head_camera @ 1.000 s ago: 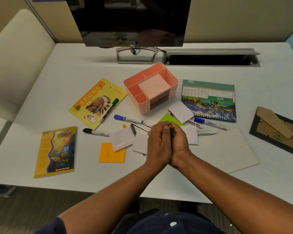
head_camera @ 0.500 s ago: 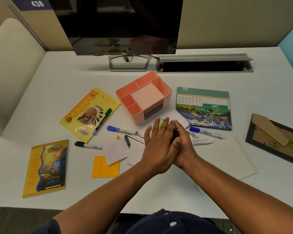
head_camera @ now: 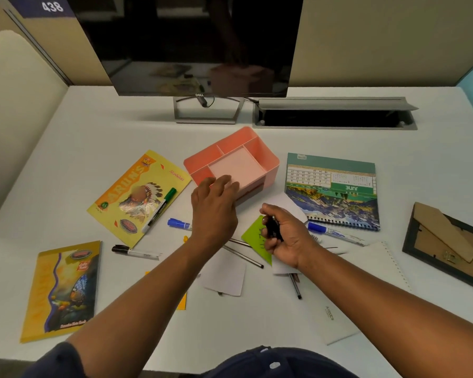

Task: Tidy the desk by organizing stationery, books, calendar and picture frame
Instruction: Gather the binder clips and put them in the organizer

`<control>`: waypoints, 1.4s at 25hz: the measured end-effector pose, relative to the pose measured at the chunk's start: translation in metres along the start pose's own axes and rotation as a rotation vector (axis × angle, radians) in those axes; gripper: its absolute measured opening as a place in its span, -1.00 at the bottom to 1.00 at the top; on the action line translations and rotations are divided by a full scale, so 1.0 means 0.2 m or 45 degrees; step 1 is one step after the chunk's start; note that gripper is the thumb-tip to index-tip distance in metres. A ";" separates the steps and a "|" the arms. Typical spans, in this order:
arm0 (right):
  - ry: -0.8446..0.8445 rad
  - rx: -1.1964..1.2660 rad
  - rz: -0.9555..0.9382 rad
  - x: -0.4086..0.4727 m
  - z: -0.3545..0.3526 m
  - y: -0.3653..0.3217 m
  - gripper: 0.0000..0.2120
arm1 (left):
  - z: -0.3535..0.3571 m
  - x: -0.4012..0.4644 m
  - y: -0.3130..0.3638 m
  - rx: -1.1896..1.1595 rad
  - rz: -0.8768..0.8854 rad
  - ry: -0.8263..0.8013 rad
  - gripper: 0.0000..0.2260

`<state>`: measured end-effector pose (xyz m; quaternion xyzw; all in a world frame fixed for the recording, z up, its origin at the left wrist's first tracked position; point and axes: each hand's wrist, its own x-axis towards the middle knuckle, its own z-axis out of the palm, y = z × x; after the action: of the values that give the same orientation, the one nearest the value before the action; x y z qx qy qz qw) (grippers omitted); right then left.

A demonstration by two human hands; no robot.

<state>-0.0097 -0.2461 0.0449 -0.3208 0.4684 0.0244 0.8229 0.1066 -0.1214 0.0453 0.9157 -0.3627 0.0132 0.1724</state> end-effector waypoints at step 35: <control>0.400 -0.294 -0.012 0.27 0.27 -0.09 -0.90 | 0.06 0.07 -0.12 -0.225 0.080 0.075 -0.60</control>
<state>0.0671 -0.2456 0.0311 -0.4152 0.5836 0.0237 0.6975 0.1312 -0.1178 0.0291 0.8843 -0.3858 0.0133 0.2626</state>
